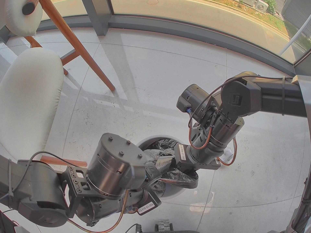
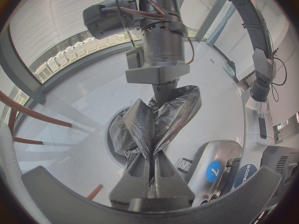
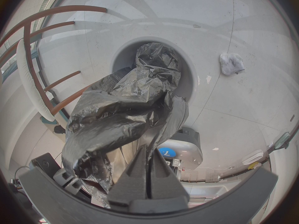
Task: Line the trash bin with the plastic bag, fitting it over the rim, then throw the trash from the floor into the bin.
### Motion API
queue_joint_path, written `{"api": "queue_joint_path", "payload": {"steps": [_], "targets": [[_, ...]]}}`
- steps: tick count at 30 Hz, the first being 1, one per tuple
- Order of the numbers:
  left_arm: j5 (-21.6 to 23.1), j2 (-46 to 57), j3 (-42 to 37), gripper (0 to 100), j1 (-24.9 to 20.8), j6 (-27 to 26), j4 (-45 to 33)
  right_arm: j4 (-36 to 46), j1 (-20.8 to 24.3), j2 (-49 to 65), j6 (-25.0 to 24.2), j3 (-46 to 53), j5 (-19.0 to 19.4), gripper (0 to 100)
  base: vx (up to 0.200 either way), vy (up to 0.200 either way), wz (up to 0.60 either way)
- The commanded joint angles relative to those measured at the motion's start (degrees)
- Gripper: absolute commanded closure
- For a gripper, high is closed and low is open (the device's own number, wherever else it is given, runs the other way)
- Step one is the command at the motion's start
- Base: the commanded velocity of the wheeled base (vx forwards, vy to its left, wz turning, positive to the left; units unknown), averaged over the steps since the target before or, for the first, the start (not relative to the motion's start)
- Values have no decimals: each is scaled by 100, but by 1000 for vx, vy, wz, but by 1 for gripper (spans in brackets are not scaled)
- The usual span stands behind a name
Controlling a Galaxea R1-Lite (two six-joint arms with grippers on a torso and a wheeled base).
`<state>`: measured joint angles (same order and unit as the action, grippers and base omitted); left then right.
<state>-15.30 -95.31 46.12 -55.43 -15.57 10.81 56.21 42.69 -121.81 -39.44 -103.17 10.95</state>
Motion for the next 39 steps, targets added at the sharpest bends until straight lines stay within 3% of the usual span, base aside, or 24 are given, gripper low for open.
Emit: {"api": "queue_joint_path", "payload": {"steps": [1,7,9,13,23,27,29,34,39], "targets": [[-8,-6,47,0,-126,54,9,-49,11,61,120,42,-66,100,0,0,0],[-17,74,64,0,-267,801,-44,-444,-173,149,560,394,-286,100,0,0,0],[-43,144,20,0,-442,1776,-211,-752,-270,333,894,807,-286,100,0,0,0],[-35,311,82,0,-451,2796,-624,-1235,-340,509,1193,1334,-286,100,0,0,0],[36,1058,-129,0,-363,3886,-835,-2545,-367,1028,1623,2714,-286,100,0,0,0],[387,1330,-411,0,-381,4167,-782,-2914,-367,1151,1623,2917,-242,100,0,0,0],[836,1506,-648,0,-363,4334,-756,-3046,-367,1238,1615,3031,-189,100,0,0,0],[1196,1647,-1131,0,-29,4747,-176,-3063,-358,1274,1623,3101,-172,100,0,0,0],[2163,2007,-1896,0,964,4800,1265,-3090,-235,1326,1623,2952,-154,100,0,0,0]]}}
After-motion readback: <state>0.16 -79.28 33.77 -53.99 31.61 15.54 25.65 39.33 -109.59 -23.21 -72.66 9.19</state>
